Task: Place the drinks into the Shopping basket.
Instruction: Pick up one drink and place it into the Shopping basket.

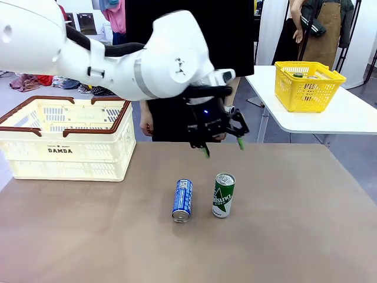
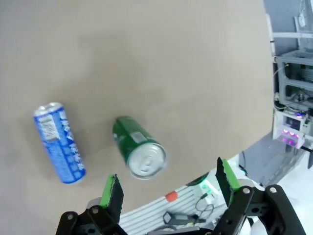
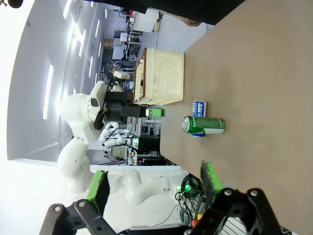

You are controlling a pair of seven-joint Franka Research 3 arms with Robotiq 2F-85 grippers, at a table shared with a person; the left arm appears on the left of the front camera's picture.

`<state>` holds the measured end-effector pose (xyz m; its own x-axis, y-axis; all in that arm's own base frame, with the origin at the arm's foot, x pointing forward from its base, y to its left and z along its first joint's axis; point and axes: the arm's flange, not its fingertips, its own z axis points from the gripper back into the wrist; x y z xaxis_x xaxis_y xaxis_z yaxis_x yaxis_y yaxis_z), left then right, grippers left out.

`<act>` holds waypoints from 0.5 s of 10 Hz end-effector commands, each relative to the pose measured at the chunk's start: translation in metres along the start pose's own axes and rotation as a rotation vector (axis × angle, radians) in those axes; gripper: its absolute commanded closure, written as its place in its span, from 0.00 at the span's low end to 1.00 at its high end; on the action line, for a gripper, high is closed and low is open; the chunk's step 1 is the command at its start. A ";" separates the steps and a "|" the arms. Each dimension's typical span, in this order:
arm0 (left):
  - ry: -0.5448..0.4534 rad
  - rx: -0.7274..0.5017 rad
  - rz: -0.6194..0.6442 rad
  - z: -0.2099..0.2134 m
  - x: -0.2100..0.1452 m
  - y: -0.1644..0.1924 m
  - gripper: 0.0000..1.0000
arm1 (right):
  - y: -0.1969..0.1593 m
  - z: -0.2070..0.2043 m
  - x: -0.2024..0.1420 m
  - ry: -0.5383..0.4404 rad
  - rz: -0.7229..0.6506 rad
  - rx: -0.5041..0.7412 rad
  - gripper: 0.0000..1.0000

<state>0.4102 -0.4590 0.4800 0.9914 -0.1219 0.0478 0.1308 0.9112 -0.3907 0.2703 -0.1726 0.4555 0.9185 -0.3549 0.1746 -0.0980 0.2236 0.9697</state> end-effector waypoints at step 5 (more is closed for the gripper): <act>-0.016 0.256 0.097 -0.039 -0.009 -0.014 0.00 | 0.002 0.000 0.002 -0.010 0.013 0.019 0.00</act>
<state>0.3980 -0.4761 0.4413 0.9987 -0.0195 0.0471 0.0278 0.9827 -0.1829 0.2703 -0.1727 0.4555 0.9184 -0.3549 0.1746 -0.0980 0.2236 0.9697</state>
